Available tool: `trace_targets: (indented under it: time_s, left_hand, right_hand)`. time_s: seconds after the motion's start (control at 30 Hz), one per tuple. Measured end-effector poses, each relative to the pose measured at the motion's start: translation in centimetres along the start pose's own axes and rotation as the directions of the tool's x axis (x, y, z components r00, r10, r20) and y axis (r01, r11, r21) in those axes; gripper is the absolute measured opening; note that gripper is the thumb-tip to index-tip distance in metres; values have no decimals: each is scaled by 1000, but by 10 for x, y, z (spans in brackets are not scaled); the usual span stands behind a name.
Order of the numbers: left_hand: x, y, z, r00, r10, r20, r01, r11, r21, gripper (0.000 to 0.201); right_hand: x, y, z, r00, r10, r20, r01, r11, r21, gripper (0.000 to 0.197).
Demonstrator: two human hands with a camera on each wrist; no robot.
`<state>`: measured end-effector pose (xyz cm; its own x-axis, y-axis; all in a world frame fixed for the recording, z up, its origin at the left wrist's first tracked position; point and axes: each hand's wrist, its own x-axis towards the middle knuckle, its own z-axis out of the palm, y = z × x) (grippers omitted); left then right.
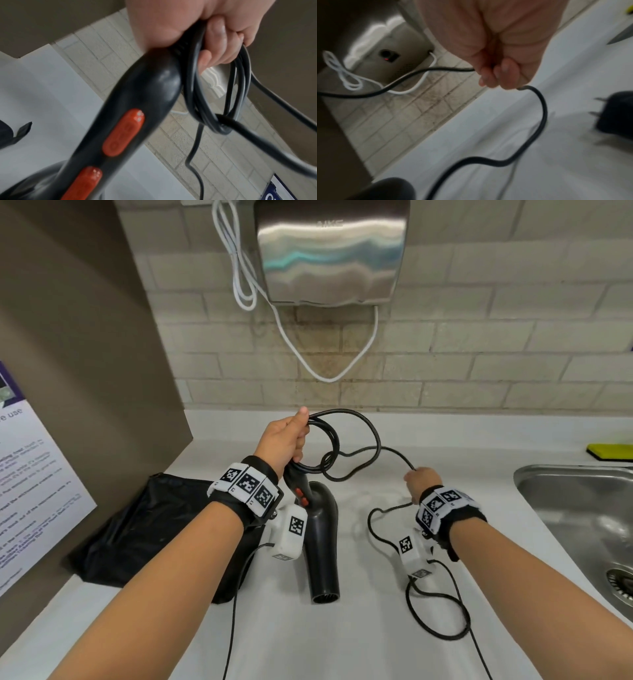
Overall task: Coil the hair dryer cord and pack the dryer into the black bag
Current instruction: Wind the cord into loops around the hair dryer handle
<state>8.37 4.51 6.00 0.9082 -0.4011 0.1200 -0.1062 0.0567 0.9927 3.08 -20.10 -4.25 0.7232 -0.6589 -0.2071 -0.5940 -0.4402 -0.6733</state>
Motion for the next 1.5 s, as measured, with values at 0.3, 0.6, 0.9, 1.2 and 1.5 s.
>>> trace_targets:
  time_s: [0.3, 0.6, 0.9, 1.2, 1.5]
  left_hand:
    - [7, -1, 3, 1000, -13, -24, 12, 1000, -17, 44]
    - [13, -3, 0, 995, 3, -96, -8, 999, -45, 43]
    - [11, -1, 10, 999, 16, -47, -15, 1000, 12, 44]
    - [12, -3, 27, 998, 57, 3, -57, 998, 26, 40]
    - [12, 2, 37, 994, 66, 85, -64, 998, -22, 42]
  right_hand:
    - [-55, -35, -3, 899, -352, -261, 396, 908, 139, 45]
    - [-126, -83, -14, 813, -577, 71, 321, 547, 773, 21]
    - [-127, -91, -16, 813, -571, -114, 385, 380, 841, 25]
    - [-122, -101, -30, 757, -567, -325, 536, 254, 805, 26]
    - [-106, -88, -15, 698, -624, -352, 711, 544, 446, 29]
